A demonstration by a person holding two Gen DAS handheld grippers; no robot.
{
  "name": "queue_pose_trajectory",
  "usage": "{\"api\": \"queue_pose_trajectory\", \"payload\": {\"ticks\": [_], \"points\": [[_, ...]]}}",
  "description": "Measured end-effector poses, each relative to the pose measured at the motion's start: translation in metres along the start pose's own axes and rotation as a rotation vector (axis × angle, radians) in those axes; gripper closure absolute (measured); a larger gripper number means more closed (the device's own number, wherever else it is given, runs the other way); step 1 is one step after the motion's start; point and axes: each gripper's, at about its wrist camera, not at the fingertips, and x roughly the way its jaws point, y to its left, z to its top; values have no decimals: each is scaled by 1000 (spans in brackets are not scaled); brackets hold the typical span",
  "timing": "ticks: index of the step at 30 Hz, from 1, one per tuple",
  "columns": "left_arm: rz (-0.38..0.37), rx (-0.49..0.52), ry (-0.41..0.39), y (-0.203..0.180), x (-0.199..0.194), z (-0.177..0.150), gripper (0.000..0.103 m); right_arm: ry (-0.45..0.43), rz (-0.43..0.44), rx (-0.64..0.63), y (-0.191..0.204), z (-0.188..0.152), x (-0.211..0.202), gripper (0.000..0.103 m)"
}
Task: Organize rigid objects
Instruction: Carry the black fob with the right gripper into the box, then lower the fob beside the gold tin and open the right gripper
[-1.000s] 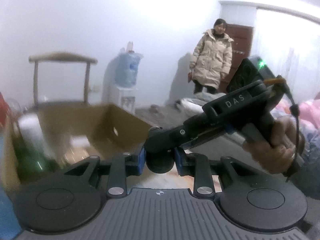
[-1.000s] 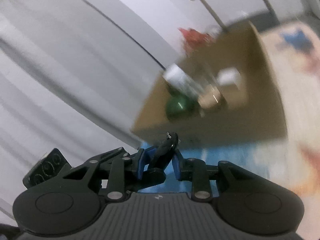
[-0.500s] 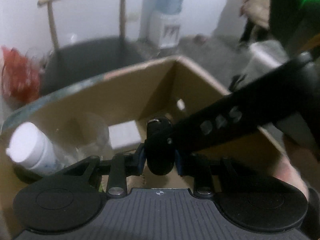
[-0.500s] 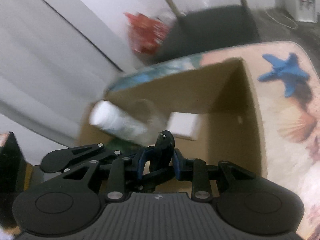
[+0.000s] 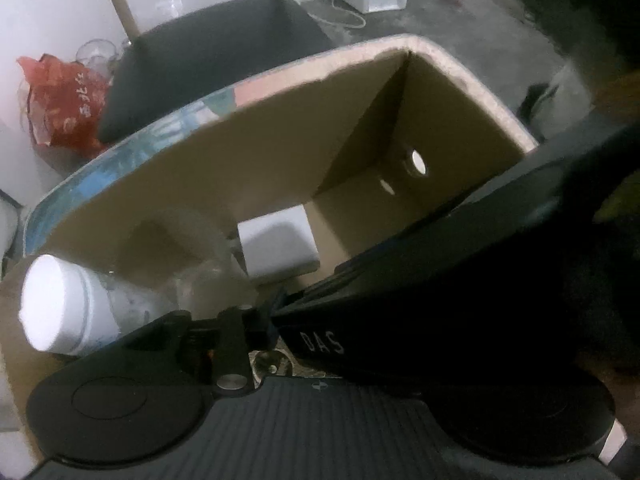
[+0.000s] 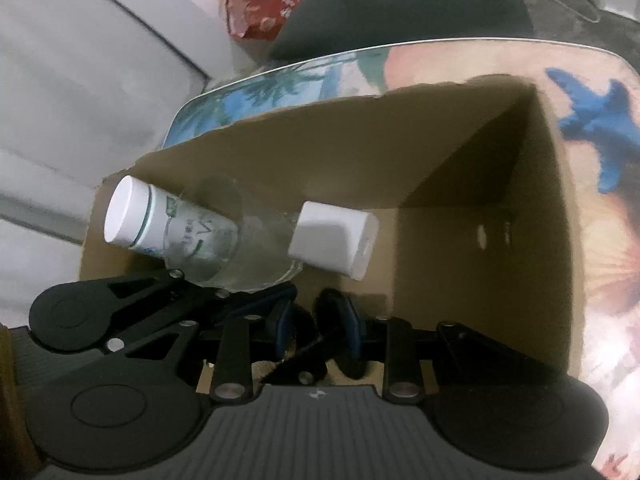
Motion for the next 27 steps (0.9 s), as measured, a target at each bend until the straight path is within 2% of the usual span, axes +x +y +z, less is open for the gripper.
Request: {"api": "queue_pose_trajectory", "payload": {"ticks": [5,8,11,13,15,17,22,27], "points": [[18,63,-60,-1,-29,-13,65,-5,-7,10,0,-1,-1,64],[-16,69,-100,2,-50,-26,64,-19,-27,-40,3,-6,-12,61],[-43,78,-148,4,-71,-44,64,5,-63,-76,7,-8,-10,60],[-53,79,-180,9,-84,-63,63,24,-94,-79,11,-7,-6,52],[-61,70,-192,11,-90,-65,63,28,-114,-80,12,-7,-3,35],[-89,59,-204,9,-96,-71,62,30,-123,-69,11,-8,0,27],[-127,53,-259,10,-112,-81,57,39,-73,23,1,-8,7,25],[-208,-28,-308,22,-116,-91,56,4,-30,88,-5,-11,10,25]]}}
